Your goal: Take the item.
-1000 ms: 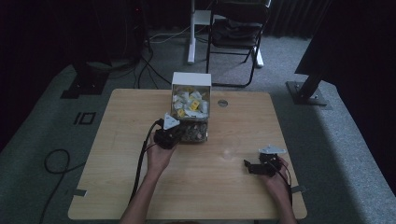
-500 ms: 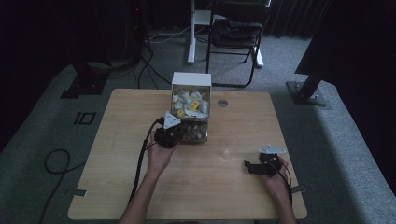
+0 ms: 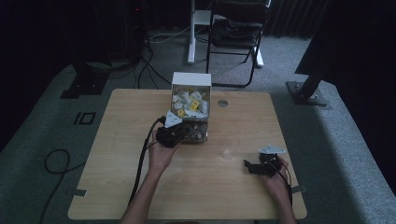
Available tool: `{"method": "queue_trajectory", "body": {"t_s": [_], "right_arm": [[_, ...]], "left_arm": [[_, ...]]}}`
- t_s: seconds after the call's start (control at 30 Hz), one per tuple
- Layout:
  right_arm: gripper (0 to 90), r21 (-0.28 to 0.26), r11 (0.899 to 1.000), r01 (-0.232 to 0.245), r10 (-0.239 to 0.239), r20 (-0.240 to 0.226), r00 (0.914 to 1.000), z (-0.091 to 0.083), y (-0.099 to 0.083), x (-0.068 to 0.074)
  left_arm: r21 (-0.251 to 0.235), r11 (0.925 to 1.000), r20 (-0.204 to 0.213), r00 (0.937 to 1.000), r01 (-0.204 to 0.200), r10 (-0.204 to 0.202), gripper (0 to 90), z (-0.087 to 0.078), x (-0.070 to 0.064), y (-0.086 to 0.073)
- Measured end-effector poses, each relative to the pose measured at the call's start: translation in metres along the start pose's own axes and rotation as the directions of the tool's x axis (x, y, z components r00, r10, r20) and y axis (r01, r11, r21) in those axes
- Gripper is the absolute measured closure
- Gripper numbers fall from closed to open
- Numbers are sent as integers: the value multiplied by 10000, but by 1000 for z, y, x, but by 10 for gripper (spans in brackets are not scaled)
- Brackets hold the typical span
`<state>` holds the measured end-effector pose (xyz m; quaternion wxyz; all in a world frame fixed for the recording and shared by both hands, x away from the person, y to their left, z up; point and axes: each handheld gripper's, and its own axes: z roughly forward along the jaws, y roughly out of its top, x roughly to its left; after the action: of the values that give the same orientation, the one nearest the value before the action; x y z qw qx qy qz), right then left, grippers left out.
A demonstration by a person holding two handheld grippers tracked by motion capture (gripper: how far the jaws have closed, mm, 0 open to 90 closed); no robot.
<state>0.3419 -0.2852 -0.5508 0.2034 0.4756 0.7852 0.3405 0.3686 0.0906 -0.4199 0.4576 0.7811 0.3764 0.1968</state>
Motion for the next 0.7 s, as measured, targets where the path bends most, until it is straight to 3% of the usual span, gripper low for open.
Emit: {"method": "queue_trajectory", "body": {"t_s": [0.7], "right_arm": [[135, -5, 10000, -14, 14, -5, 10000, 0, 0, 0]], "left_arm": [[-59, 9999, 340, 9994, -108, 110, 900, 3, -9, 6]]}}
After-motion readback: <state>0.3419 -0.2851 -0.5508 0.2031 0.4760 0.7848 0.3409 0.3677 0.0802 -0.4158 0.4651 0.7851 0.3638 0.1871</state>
